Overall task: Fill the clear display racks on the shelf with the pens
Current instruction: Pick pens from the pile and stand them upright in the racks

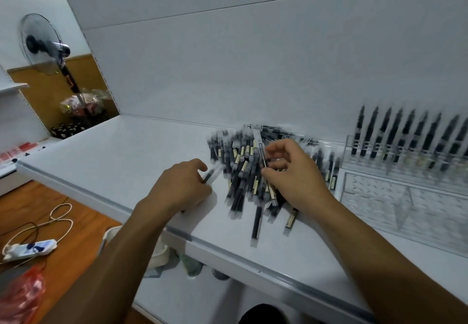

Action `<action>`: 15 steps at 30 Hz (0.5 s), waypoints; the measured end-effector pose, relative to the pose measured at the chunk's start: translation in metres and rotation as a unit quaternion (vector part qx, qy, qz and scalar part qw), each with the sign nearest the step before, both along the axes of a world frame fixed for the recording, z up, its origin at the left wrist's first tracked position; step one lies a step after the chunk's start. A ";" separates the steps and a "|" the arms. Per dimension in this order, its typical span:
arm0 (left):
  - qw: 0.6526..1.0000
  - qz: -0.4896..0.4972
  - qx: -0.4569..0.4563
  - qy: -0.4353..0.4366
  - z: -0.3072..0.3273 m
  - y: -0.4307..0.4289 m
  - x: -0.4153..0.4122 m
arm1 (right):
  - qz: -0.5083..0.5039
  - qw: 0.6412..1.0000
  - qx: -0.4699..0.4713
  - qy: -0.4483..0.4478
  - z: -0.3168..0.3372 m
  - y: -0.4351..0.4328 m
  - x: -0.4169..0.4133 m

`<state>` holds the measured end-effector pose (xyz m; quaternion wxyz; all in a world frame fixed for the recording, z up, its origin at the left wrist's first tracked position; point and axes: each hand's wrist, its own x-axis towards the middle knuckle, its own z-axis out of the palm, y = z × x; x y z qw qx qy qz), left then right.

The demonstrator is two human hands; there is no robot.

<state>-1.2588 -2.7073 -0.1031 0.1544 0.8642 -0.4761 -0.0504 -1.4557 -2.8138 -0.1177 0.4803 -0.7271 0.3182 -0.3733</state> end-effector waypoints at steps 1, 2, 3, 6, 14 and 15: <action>1.000 0.000 -0.023 0.011 -0.001 0.000 -0.002 | 0.002 1.000 0.017 -0.012 0.000 0.000 0.000; 0.998 -0.002 -0.052 0.041 -0.001 0.000 -0.004 | 0.003 0.999 0.030 -0.019 0.001 -0.001 0.000; 0.993 -0.005 -0.080 0.083 -0.002 -0.001 -0.007 | 0.002 0.999 0.040 -0.022 0.001 -0.001 0.000; 0.974 -0.021 -0.120 0.189 -0.004 -0.004 -0.017 | 0.002 0.998 0.058 -0.026 0.000 -0.002 0.001; 0.968 -0.045 -0.101 0.225 -0.007 -0.012 -0.026 | 0.003 0.997 0.063 -0.044 -0.002 -0.003 0.002; 0.965 -0.042 -0.105 0.238 -0.007 -0.013 -0.026 | 0.001 0.997 0.062 -0.044 -0.002 -0.003 0.002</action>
